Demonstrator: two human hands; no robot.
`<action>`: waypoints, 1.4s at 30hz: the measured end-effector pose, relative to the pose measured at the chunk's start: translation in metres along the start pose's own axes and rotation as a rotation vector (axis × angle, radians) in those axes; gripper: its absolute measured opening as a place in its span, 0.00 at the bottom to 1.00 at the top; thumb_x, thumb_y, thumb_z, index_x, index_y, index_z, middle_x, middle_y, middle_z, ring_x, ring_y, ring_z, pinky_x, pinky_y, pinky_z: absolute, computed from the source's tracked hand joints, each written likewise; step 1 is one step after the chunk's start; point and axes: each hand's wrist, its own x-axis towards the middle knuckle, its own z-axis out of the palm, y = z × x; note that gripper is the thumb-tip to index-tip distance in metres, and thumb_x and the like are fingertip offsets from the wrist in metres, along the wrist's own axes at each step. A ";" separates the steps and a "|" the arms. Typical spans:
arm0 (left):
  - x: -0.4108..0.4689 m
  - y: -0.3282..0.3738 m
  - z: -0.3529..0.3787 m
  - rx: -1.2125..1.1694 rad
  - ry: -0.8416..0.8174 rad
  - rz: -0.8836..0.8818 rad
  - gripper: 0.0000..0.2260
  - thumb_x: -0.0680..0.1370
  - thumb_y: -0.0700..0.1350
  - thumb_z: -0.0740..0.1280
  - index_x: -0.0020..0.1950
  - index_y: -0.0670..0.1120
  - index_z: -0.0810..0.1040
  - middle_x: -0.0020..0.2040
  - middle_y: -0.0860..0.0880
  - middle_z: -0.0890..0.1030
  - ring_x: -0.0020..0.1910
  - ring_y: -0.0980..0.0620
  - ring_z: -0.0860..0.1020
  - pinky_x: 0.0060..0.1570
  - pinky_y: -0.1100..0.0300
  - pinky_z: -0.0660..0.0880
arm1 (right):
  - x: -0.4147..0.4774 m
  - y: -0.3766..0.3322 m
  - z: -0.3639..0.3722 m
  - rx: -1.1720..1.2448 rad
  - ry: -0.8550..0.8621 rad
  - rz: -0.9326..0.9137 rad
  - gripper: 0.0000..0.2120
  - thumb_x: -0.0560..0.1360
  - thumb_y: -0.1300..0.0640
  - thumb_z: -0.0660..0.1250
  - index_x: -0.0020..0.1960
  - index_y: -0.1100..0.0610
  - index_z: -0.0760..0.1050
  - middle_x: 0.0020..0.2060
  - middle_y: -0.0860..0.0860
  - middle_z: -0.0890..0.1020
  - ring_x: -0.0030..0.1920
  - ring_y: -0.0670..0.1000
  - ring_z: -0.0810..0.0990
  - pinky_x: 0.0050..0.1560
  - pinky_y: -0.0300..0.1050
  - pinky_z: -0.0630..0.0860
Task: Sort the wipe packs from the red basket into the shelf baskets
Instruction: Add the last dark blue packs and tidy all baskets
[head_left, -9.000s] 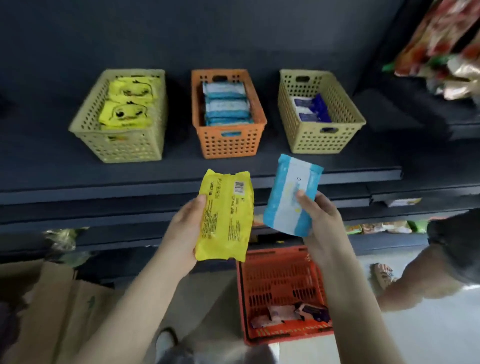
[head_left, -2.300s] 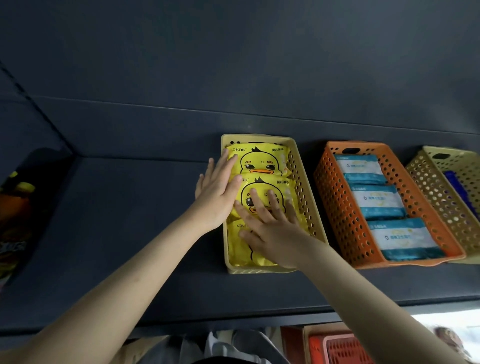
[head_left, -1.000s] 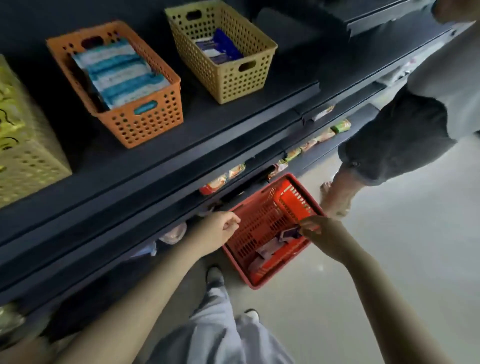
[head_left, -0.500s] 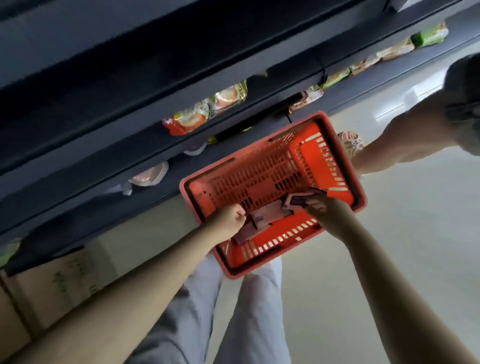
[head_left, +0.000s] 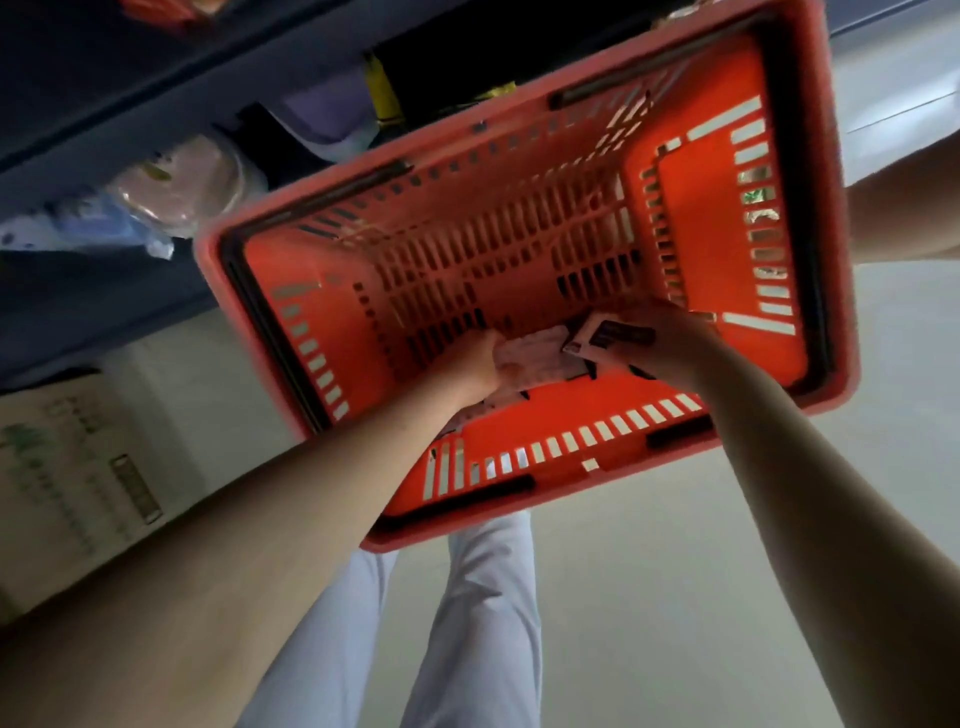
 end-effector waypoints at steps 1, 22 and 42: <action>0.001 -0.002 0.003 -0.011 0.012 0.008 0.19 0.76 0.51 0.69 0.64 0.46 0.73 0.62 0.47 0.77 0.59 0.47 0.77 0.56 0.53 0.74 | 0.004 0.002 0.001 -0.010 0.002 0.002 0.24 0.76 0.50 0.68 0.70 0.46 0.68 0.60 0.54 0.77 0.52 0.54 0.77 0.44 0.45 0.76; -0.095 0.038 -0.076 -0.579 0.102 -0.007 0.19 0.74 0.40 0.72 0.62 0.42 0.72 0.56 0.48 0.80 0.51 0.51 0.79 0.47 0.61 0.78 | -0.091 -0.042 -0.075 0.608 0.296 0.118 0.15 0.70 0.59 0.74 0.56 0.56 0.78 0.50 0.56 0.83 0.45 0.55 0.81 0.41 0.47 0.78; -0.531 0.044 -0.283 -1.217 0.499 0.492 0.22 0.73 0.56 0.71 0.63 0.57 0.68 0.53 0.54 0.76 0.45 0.55 0.76 0.40 0.59 0.72 | -0.436 -0.334 -0.172 0.897 0.492 -0.620 0.06 0.78 0.57 0.65 0.54 0.48 0.76 0.45 0.51 0.85 0.46 0.56 0.85 0.50 0.60 0.80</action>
